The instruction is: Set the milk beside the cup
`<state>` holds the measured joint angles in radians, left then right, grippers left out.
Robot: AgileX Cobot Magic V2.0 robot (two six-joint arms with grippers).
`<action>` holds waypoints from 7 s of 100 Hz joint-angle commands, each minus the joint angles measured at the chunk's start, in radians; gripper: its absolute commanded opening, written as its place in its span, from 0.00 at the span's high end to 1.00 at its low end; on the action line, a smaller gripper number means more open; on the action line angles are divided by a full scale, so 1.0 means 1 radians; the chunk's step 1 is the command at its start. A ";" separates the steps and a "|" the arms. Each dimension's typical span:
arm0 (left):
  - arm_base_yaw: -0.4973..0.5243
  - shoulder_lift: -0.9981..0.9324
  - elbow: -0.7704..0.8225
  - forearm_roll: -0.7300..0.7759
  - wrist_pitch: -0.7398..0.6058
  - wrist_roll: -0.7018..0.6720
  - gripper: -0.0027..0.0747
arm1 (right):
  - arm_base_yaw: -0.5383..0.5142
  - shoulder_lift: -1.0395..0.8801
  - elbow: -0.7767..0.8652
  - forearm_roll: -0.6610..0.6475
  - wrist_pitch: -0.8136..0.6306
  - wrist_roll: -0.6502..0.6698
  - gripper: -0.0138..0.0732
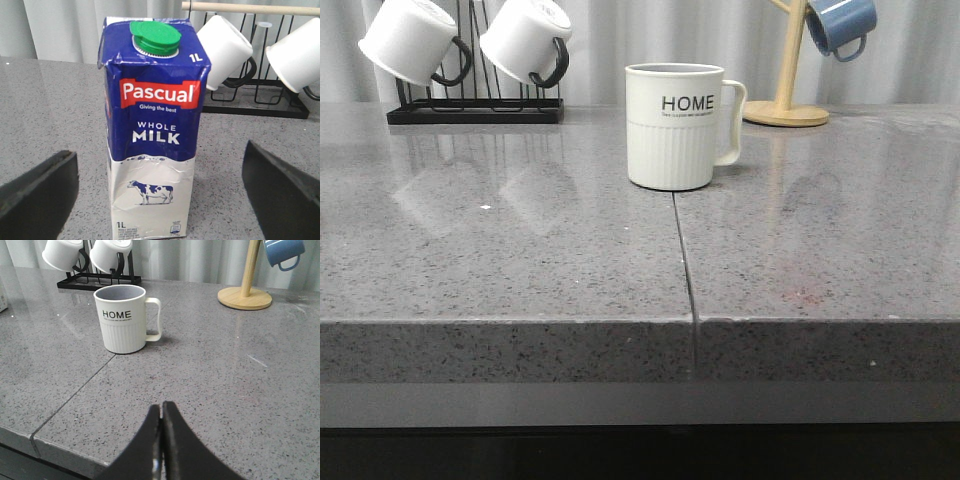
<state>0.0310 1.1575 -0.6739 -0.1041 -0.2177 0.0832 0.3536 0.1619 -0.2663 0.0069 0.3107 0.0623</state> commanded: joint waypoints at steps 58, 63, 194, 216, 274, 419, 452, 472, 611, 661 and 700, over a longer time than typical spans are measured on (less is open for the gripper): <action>0.038 0.177 -0.187 -0.012 -0.096 0.002 0.14 | 0.000 0.008 -0.027 -0.007 -0.077 -0.004 0.92; 0.043 0.189 -0.196 -0.007 -0.096 0.002 0.14 | 0.000 0.008 -0.027 -0.007 -0.077 -0.004 0.92; -0.097 0.192 -0.281 -0.008 -0.101 0.002 0.56 | 0.000 0.008 -0.027 -0.007 -0.077 -0.004 0.92; -0.314 0.212 -0.281 -0.008 -0.161 0.002 0.56 | 0.000 0.008 -0.027 -0.007 -0.077 -0.004 0.92; -0.634 0.420 -0.326 -0.012 -0.355 0.002 0.56 | 0.000 0.008 -0.027 -0.007 -0.077 -0.004 0.92; -0.393 -0.124 0.056 -0.019 -0.060 0.002 0.90 | 0.000 0.008 -0.027 -0.007 -0.077 -0.004 0.92; -0.173 -0.391 0.146 0.058 0.099 0.003 0.99 | 0.000 0.008 -0.027 -0.007 -0.077 -0.004 0.92; -0.117 -0.565 0.218 0.079 0.202 0.003 0.99 | 0.000 0.008 -0.027 -0.007 -0.077 -0.004 0.92; -0.070 -1.192 0.714 0.104 0.275 0.003 0.99 | 0.000 0.008 -0.027 -0.007 -0.076 -0.004 0.92; -0.070 -1.192 0.714 0.104 0.273 0.003 0.99 | 0.000 0.008 -0.027 -0.007 -0.076 -0.004 0.92; -0.070 -1.192 0.714 0.104 0.273 0.003 0.99 | 0.000 0.008 -0.027 -0.007 -0.079 -0.004 0.92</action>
<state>-0.0404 -0.0042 -0.0051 0.0000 0.1411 0.0887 0.3536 0.1619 -0.2663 0.0069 0.3129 0.0623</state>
